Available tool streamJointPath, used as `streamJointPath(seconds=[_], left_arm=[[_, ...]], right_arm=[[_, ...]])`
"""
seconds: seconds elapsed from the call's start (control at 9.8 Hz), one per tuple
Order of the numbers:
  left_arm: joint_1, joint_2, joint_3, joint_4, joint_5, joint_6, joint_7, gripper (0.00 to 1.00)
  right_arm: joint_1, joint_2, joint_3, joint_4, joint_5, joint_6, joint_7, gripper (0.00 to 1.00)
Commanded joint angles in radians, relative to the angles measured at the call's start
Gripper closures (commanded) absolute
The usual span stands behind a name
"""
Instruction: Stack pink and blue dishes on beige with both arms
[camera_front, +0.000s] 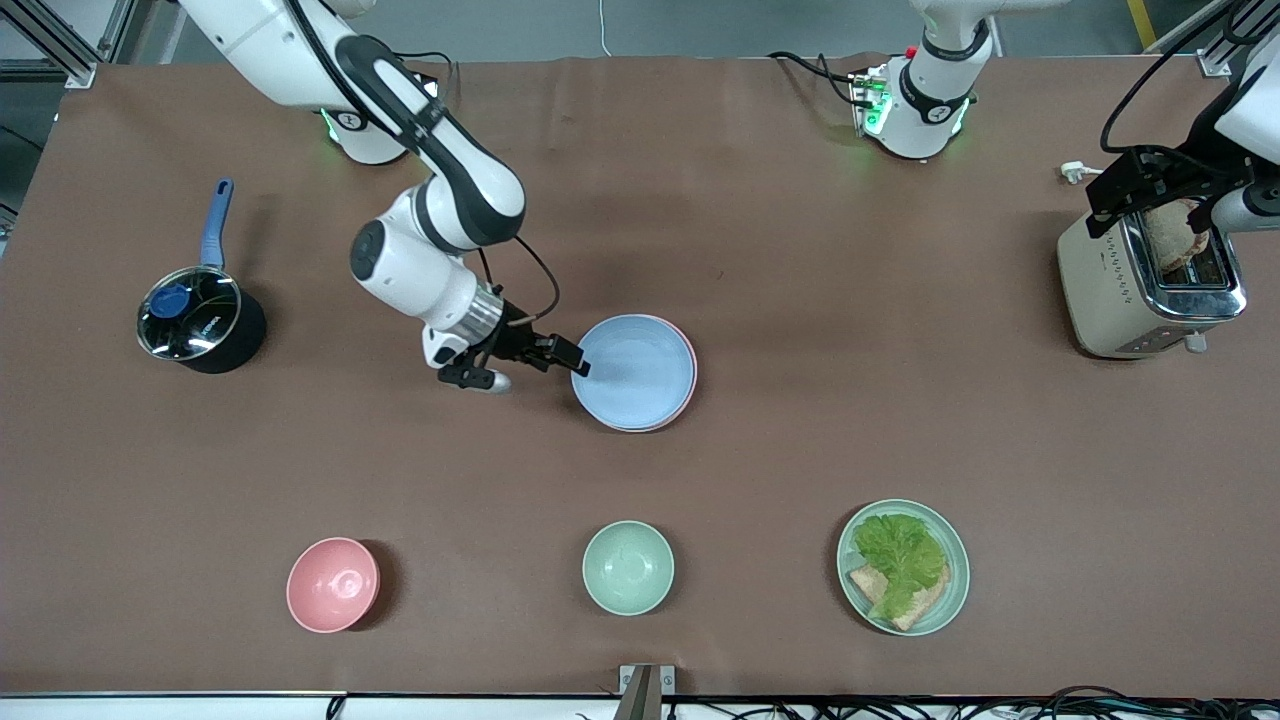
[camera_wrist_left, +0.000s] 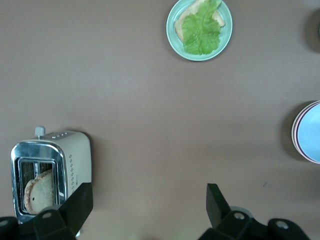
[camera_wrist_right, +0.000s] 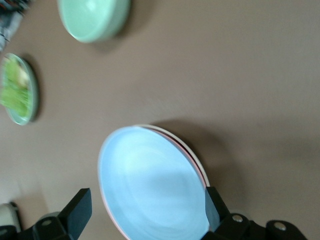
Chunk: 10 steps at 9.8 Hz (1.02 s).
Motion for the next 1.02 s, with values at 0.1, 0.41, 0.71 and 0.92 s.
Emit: streamJointPath(seconds=[0.1,0.41,0.71,0.92], left_arm=[[-0.026,-0.043,0.025,-0.086,-0.014,0.007,0.014,0.00],[-0.029,-0.045,0.020,-0.081,-0.031,0.003,0.016,0.00],[-0.023,-0.042,0.023,-0.075,-0.065,-0.005,0.016,0.00],[-0.024,-0.031,0.023,-0.074,-0.065,-0.003,0.014,0.00]], right_arm=[[-0.117,-0.289,0.001,-0.171,-0.011,-0.045,0.001,0.00],[-0.170,-0.342,-0.132,-0.096,-0.269,-0.323,-0.014,0.00],[-0.171,-0.334,-0.285,0.201,-0.559,-0.781,-0.013,0.00],[-0.170,-0.337,-0.360,0.343,-0.730,-0.925,-0.014,0.00]])
